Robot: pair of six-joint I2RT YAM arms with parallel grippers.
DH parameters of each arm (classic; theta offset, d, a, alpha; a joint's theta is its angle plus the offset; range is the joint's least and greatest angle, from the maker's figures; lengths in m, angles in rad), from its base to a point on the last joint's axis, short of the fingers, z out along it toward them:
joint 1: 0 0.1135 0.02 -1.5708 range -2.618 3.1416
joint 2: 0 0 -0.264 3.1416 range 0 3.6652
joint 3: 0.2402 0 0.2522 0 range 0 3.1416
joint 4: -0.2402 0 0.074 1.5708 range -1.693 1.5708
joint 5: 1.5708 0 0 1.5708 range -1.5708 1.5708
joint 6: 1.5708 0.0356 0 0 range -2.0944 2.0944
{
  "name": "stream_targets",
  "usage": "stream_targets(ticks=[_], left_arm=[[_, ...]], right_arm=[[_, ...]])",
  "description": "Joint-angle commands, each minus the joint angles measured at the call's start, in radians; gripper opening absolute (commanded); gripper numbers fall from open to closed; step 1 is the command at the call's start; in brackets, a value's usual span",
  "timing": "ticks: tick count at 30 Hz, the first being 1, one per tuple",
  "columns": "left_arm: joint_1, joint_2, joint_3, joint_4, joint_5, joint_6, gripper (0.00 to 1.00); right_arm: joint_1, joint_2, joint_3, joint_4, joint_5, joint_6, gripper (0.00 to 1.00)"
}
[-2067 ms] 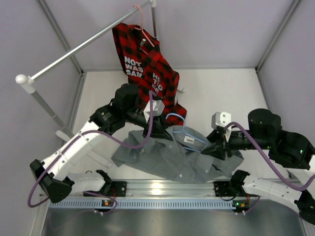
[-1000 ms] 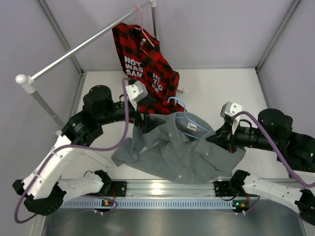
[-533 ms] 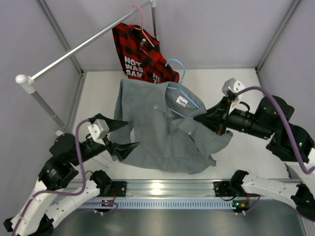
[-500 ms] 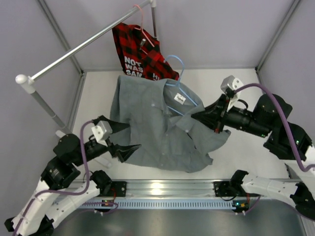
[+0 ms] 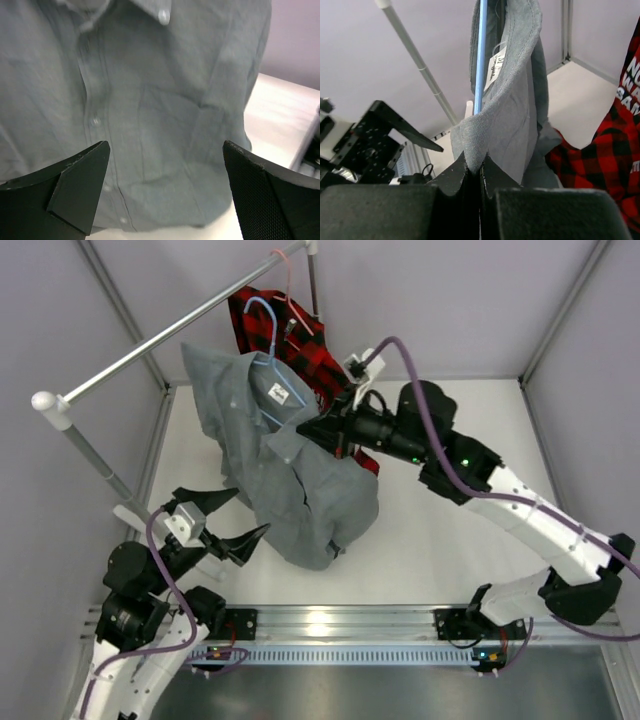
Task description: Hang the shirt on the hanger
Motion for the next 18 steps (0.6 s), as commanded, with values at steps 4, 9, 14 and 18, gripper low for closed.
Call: stream_targets(ticks=[4, 9, 14, 18], left_arm=[[0.085, -0.042, -0.038, 0.090, -0.112, -0.004, 0.98], [0.086, -0.036, -0.045, 0.089, -0.141, -0.004, 0.98], [0.086, -0.039, -0.054, 0.089, -0.148, -0.039, 0.98], [0.086, -0.035, -0.054, 0.089, -0.138, -0.040, 0.98]], right_arm=[[0.061, 0.194, 0.122, 0.182, 0.156, 0.042, 0.00], [0.078, 0.444, 0.426, 0.076, 0.147, -0.038, 0.00], [0.080, 0.608, 0.709, -0.011, 0.136, -0.072, 0.00], [0.077, 0.735, 0.860, -0.081, 0.138, -0.093, 0.00]])
